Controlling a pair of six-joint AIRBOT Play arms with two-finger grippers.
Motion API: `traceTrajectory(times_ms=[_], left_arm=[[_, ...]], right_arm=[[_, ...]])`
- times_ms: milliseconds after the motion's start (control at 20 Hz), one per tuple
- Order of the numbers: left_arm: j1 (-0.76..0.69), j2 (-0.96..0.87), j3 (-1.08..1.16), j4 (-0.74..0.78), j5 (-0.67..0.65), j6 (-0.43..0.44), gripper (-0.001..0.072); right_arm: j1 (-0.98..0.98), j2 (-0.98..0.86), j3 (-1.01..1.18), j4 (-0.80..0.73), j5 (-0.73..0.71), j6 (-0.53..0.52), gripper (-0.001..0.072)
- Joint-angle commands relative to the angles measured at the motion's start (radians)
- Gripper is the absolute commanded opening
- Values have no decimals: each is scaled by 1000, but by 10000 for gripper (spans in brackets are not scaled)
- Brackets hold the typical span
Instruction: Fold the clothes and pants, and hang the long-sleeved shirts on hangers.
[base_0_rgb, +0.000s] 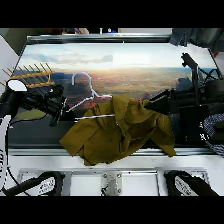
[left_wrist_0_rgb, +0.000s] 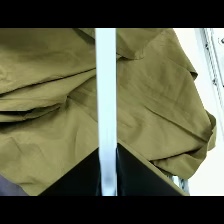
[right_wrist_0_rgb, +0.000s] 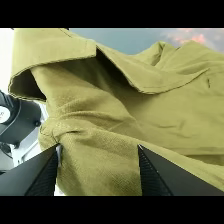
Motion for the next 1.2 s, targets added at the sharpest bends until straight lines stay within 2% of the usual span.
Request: traceTrajectory(times_ms=[0, 450, 550, 600, 650, 700, 750, 950, 1050, 1150], left_arm=[[1, 0, 0, 1, 0, 0, 18], [1, 0, 0, 1, 0, -18, 18], [1, 0, 0, 0, 0, -18, 18], [1, 0, 0, 0, 1, -18, 18], [1, 0, 0, 0, 1, -18, 18], [1, 0, 0, 0, 1, -18, 18], [1, 0, 0, 0, 0, -18, 17], [1, 0, 0, 0, 0, -18, 17], [1, 0, 0, 0, 0, -18, 18], [1, 0, 0, 0, 0, -18, 18]], right_arm=[[38, 3, -11, 4, -28, 0, 536], [151, -37, -26, 25, 25, 0, 529], [151, -37, -26, 26, 25, -1, 437], [151, -37, -26, 25, 25, -1, 437], [151, -37, -26, 25, 25, -10, 405], [151, -37, -26, 25, 26, -23, 245], [151, -37, -26, 25, 26, -37, 26], [151, -37, -26, 23, 24, -209, 23], [151, -37, -26, 21, 24, -380, 22], [151, -37, -25, 14, 25, -620, 22]])
